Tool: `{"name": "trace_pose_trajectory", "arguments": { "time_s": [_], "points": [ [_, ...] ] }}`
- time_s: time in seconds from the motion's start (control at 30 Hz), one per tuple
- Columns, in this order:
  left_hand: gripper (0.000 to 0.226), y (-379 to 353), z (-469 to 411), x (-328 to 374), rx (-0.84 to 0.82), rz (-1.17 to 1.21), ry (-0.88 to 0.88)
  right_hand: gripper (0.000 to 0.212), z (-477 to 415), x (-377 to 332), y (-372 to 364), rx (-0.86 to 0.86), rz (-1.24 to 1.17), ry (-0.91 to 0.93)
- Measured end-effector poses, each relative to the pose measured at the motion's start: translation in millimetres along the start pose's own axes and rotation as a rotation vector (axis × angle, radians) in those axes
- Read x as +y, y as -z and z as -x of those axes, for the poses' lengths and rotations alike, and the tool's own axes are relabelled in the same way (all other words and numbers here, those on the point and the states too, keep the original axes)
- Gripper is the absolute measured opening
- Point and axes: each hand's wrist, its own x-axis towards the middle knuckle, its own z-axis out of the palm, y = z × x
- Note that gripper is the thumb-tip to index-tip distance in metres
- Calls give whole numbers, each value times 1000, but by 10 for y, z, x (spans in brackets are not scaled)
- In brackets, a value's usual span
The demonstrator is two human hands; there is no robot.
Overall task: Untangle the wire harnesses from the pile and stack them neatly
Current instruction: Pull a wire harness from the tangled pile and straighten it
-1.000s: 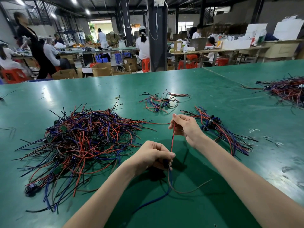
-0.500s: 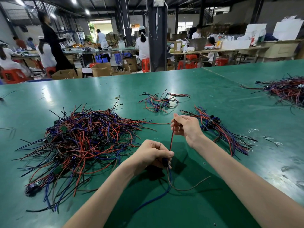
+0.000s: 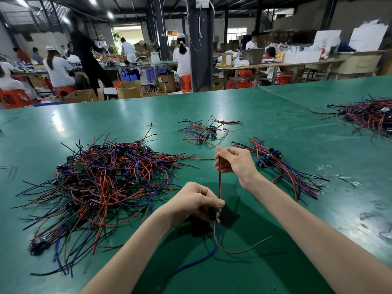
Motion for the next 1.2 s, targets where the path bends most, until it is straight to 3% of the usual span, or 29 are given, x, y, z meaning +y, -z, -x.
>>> {"name": "trace_pose_trajectory", "arguments": {
  "time_s": [0.5, 0.8, 1.07, 1.2],
  "points": [
    [28, -79, 26, -1, -42, -25, 0, 30, 32, 64, -31, -32, 37, 42],
    [21, -39, 18, -25, 31, -1, -27, 29, -6, 73, -6, -91, -45, -57],
    [25, 72, -16, 27, 197, 117, -110, 62, -24, 77, 20, -234, -104, -144],
    [24, 152, -32, 60, 334, 154, -183, 52, -10, 90, 23, -278, -77, -170]
  ]
}}
